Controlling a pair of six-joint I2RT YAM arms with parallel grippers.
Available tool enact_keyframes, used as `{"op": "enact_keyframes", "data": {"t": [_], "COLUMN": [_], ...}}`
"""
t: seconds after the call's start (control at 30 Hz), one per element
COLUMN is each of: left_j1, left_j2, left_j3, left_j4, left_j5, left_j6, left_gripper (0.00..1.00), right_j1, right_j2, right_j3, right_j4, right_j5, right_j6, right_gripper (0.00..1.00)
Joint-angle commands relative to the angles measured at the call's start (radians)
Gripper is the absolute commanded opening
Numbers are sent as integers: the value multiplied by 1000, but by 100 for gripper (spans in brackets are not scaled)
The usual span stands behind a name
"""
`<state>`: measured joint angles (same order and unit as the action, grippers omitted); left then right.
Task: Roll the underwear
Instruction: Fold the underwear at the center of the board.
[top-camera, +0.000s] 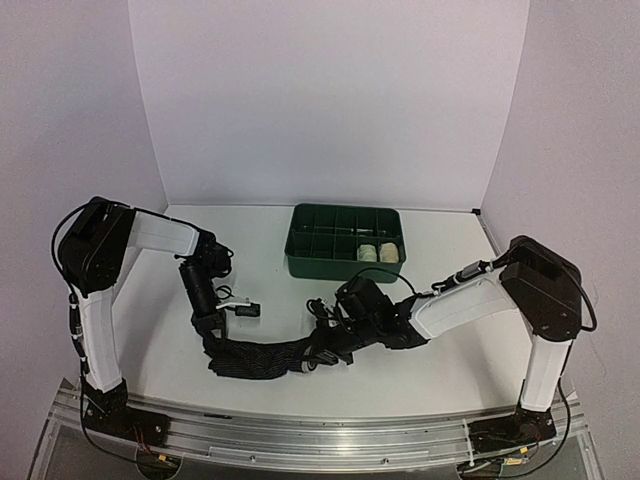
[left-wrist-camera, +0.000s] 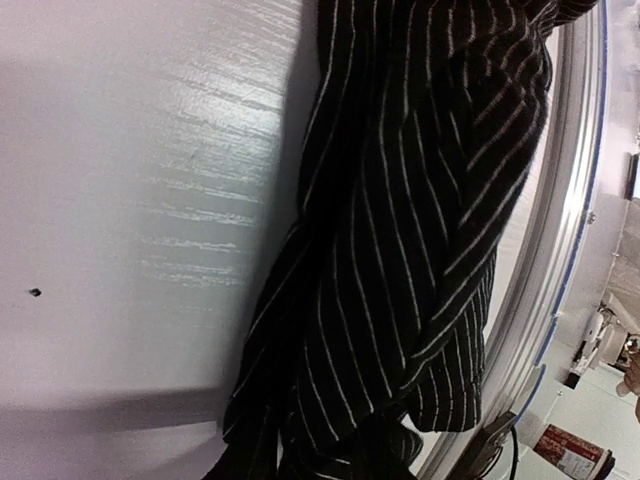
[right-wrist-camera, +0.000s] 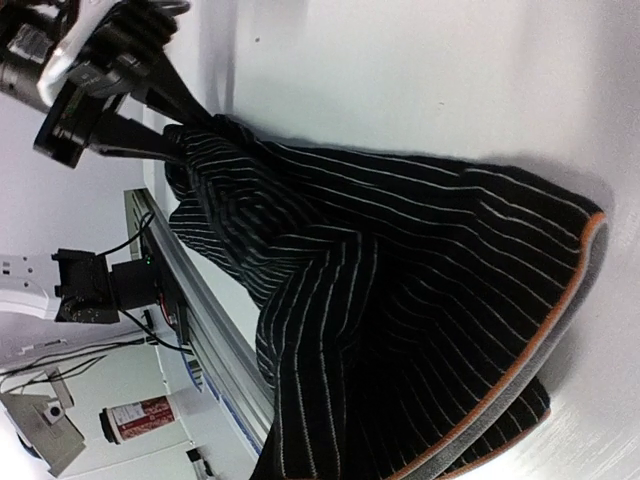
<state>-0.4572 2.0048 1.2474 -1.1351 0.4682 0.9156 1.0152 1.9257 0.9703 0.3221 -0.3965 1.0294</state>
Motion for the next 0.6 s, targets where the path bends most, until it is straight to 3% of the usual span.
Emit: {"op": "enact_keyframes", "data": {"t": [0.0,0.27,0.43,0.57], "left_j1": [19,68,52,-28], "left_j2": [-85,-186,-205,-250], "left_j3": [44,173,73,-93], "left_j4": [69,48,88,179], "left_j5": [-88,28,21,-10], "left_j6": [9,-116,-289,-370], "left_gripper": [46,70,65,64], "right_j1": [-1,-1,1,14], "right_j2": [17,-45,-32,-61], "right_j3": [10,25,56,82], "right_j4": [-15,-221,-242,-279], "right_j5": [17,62,33,40], "right_j6": [119,93,107,111], "right_gripper": [0,0,0,0]}}
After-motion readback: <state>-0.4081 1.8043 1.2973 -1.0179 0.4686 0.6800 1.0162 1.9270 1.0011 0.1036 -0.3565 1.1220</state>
